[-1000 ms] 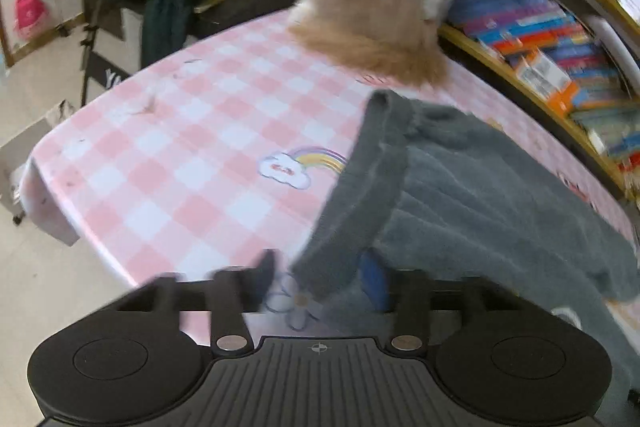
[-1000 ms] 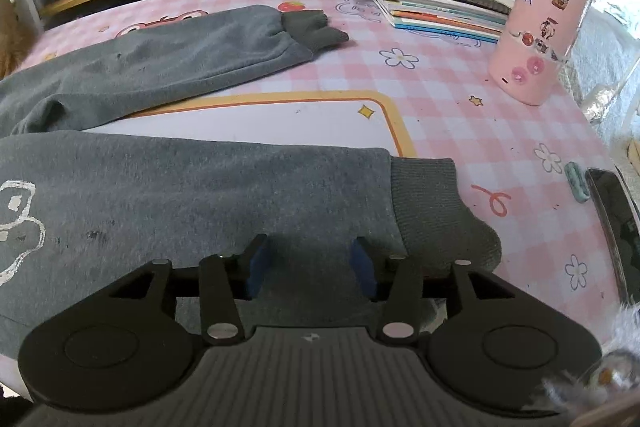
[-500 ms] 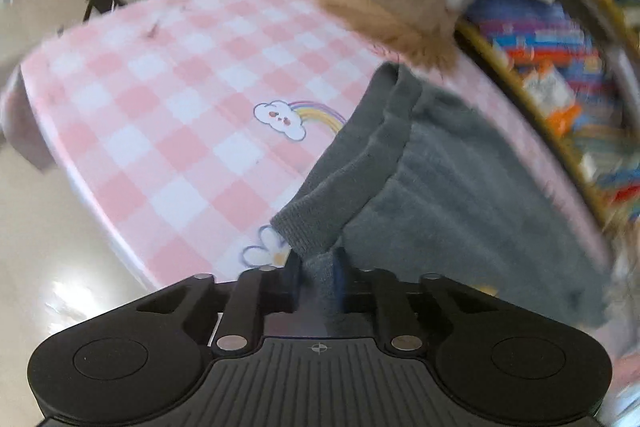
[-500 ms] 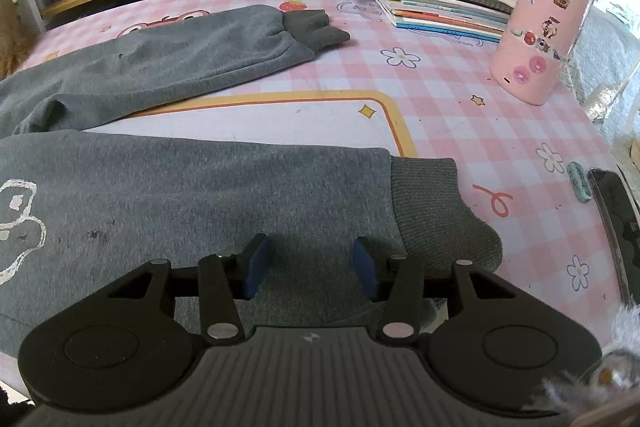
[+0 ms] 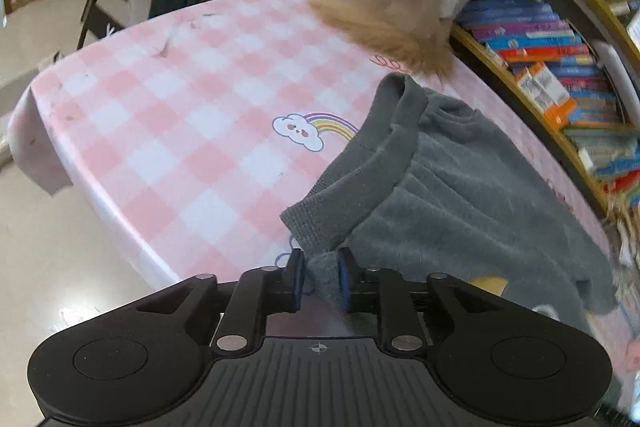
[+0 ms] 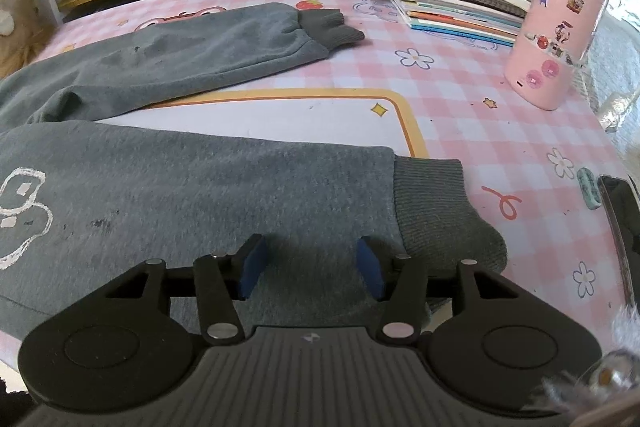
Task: Fold clothes
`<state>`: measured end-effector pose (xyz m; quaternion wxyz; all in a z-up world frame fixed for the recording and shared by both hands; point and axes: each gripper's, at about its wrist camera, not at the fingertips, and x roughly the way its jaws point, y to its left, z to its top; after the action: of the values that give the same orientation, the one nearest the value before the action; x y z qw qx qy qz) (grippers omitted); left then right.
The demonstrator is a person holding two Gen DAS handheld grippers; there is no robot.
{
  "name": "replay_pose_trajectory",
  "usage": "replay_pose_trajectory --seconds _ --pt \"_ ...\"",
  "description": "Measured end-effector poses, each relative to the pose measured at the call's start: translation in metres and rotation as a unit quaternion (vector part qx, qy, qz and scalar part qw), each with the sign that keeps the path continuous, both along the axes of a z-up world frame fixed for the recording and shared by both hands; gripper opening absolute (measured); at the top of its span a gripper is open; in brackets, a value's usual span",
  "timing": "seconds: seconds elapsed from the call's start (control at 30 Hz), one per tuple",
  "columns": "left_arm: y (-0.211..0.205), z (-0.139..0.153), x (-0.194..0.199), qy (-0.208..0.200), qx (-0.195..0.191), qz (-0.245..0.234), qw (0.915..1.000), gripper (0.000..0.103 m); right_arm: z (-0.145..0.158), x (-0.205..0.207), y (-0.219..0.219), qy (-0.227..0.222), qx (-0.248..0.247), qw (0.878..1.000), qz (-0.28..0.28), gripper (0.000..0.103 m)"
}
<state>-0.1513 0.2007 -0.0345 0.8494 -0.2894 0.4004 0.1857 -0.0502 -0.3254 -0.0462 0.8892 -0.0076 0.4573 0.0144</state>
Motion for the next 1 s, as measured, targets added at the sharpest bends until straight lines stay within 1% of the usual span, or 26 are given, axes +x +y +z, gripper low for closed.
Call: replay_pose_trajectory --seconds 0.03,0.1,0.17,0.23,0.27,0.33,0.37,0.4,0.47,0.53,0.6,0.63,0.67,0.73,0.77,0.83,0.9,0.93,0.97,1.0 --pt "0.001 0.002 -0.003 0.003 0.010 -0.005 0.9999 0.030 0.000 0.000 0.000 0.001 0.000 1.000 0.001 0.050" --pt "0.002 0.007 -0.010 0.006 0.022 -0.008 0.9997 0.045 0.000 0.001 0.000 0.001 0.000 1.000 0.003 0.050" --pt "0.007 0.013 -0.018 -0.003 0.018 -0.006 0.9998 0.047 0.000 0.001 -0.001 -0.001 0.000 1.000 0.003 0.050" --pt "0.009 0.019 -0.020 -0.011 0.028 -0.003 0.9995 0.047 -0.001 -0.001 0.000 -0.002 0.000 1.000 0.003 0.050" --pt "0.006 0.025 -0.021 -0.014 0.050 0.001 0.9986 0.045 -0.001 0.000 0.000 -0.002 0.000 1.000 0.004 0.050" --pt "0.006 0.033 -0.019 -0.019 0.073 -0.003 0.9972 0.045 -0.001 0.000 -0.001 0.000 0.000 1.000 0.005 0.050" --pt "0.008 0.037 -0.020 -0.025 0.079 0.009 0.9965 0.044 0.000 0.001 -0.001 0.001 0.000 1.000 0.006 0.051" --pt "0.010 0.041 -0.021 -0.031 0.085 0.019 0.9957 0.040 0.000 0.001 -0.001 0.001 0.000 1.000 0.007 0.051" --pt "0.004 0.042 -0.011 -0.046 0.073 -0.006 0.9962 0.039 0.000 0.001 -0.001 0.002 0.000 1.000 0.008 0.051" --pt "-0.002 0.043 -0.002 -0.061 0.061 -0.031 0.9958 0.028 0.000 0.002 -0.001 0.004 0.000 1.000 0.007 0.052" --pt "-0.007 0.044 0.007 -0.075 0.050 -0.055 0.9944 0.002 0.000 0.003 0.000 0.005 0.000 1.000 0.006 0.053" --pt "-0.010 0.045 0.012 -0.082 0.043 -0.068 0.9933 0.000 0.000 0.003 0.000 0.006 0.000 1.000 0.006 0.053" --pt "-0.016 0.039 0.019 -0.081 0.033 -0.085 0.9925 0.000 0.000 0.003 0.001 0.006 -0.001 1.000 0.007 0.053" --pt "-0.021 0.027 0.029 -0.086 0.020 -0.100 0.9910 0.000 0.001 0.004 0.002 0.010 -0.004 1.000 0.009 0.053" --pt "-0.021 0.019 0.035 -0.080 0.015 -0.101 0.9915 0.000 0.001 0.004 0.002 0.013 -0.006 1.000 0.011 0.054" --pt "-0.019 0.004 0.042 -0.058 0.002 -0.092 0.9941 0.000 0.002 0.004 -0.001 0.020 -0.008 1.000 0.016 0.055" --pt "-0.010 -0.011 0.046 -0.024 0.007 -0.075 0.9968 0.001 0.002 0.004 -0.008 0.025 -0.007 1.000 0.016 0.056" --pt "-0.004 -0.013 0.043 -0.033 -0.005 -0.070 0.9970 0.002 0.002 0.004 -0.017 0.025 0.006 1.000 0.003 0.052" --pt "0.001 -0.015 0.041 -0.041 -0.017 -0.065 0.9969 0.002 0.002 0.005 -0.022 0.021 0.013 1.000 -0.012 0.046" --pt "0.002 -0.015 0.042 -0.040 -0.017 -0.066 0.9969 0.002 0.002 0.006 -0.021 0.019 0.008 1.000 -0.014 0.046"
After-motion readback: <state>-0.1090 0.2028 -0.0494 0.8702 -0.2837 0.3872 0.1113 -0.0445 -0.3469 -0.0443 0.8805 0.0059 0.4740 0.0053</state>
